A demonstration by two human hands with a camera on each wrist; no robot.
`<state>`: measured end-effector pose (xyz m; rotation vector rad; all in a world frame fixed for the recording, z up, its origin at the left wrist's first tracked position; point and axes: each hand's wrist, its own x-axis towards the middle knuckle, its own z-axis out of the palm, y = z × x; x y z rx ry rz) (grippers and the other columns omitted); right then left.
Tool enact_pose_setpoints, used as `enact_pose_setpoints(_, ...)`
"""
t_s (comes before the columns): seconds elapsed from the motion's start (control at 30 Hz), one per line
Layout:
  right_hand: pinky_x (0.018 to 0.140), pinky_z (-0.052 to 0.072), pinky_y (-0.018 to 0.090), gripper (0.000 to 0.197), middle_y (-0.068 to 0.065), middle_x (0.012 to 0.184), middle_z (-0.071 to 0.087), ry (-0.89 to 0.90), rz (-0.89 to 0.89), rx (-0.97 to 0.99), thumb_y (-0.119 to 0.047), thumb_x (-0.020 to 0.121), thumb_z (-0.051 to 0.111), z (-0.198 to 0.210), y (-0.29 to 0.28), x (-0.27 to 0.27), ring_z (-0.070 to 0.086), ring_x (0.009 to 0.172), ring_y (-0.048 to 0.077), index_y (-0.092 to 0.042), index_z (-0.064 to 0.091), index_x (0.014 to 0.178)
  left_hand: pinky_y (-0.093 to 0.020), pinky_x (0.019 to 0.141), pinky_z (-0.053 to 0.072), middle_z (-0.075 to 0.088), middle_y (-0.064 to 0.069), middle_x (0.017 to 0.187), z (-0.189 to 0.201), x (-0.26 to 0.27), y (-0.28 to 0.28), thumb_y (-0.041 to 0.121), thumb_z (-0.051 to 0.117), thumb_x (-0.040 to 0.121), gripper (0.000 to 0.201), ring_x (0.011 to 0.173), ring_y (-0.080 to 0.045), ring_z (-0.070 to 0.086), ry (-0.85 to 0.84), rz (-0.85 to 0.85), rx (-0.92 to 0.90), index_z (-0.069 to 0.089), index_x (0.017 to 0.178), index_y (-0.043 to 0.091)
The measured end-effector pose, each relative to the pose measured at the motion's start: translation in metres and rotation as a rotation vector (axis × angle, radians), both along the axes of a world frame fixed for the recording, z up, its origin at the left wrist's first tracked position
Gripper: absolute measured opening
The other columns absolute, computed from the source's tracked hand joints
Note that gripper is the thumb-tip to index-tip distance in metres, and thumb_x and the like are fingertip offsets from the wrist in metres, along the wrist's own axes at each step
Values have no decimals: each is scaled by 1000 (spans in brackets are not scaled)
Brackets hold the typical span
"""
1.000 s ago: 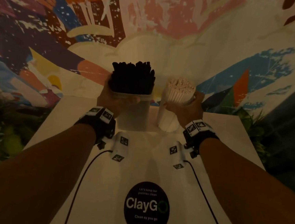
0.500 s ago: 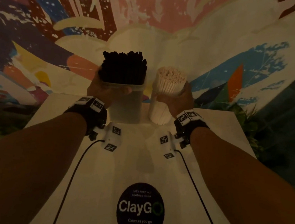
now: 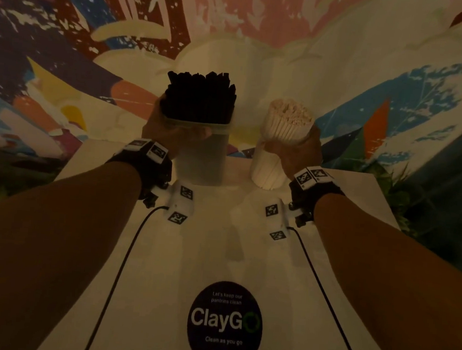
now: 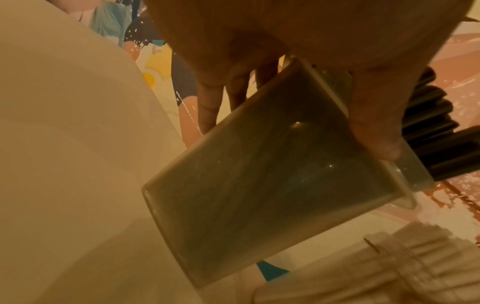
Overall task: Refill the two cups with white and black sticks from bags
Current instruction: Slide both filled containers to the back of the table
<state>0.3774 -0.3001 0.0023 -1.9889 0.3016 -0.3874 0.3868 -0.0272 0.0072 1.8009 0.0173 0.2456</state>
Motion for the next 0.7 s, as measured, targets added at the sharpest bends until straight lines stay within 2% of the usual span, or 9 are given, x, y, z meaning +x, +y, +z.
enact_pose_setpoints(0.13,96,35,25,109,1,140,43,-14,7,-2,-32,51,91,0,-5,-1,44,126,20,-18,30,139,-48,99,46,56,13,130,-5,8,6,61,88,35,109,121,-14,53,1,-20,5,45,132,35)
enact_pose_setpoints(0.2,103,39,33,117,0,141,41,-7,25,-5,-39,44,92,-2,-2,-4,43,127,19,-20,27,140,-50,98,46,56,12,130,-5,9,7,61,89,35,110,120,-16,53,-1,-24,-1,44,132,35)
enact_pose_setpoints(0.23,105,38,36,121,1,143,38,2,38,-20,-38,45,92,-4,-1,-6,41,128,20,-20,23,142,-50,99,45,56,12,130,-5,8,6,61,88,34,111,120,-16,53,-1,-19,-6,43,132,35)
enact_pose_setpoints(0.3,106,32,32,121,2,148,31,20,56,-26,-25,54,91,-11,-2,-10,35,133,22,-20,13,145,-50,100,45,55,12,131,-4,8,5,62,87,32,114,121,-17,52,2,-10,-15,42,133,35)
enact_pose_setpoints(0.37,103,31,29,118,3,150,28,21,61,-25,-20,59,89,-16,-3,-13,33,135,22,-20,9,147,-49,100,45,54,11,131,-4,9,5,64,86,30,116,121,-17,52,1,-8,-17,42,133,34)
enact_pose_setpoints(0.57,108,30,36,117,3,152,26,31,41,-61,-24,60,87,-15,2,-12,32,136,25,-22,9,147,-51,99,45,53,10,132,-9,12,6,65,86,31,116,121,-19,52,23,-19,-8,40,133,36)
enact_pose_setpoints(0.7,107,31,37,117,3,152,26,37,29,-79,-27,61,87,-15,2,-12,33,135,25,-24,8,147,-51,98,46,56,11,130,-10,14,8,62,89,31,112,120,-18,54,18,-30,-44,44,131,37)
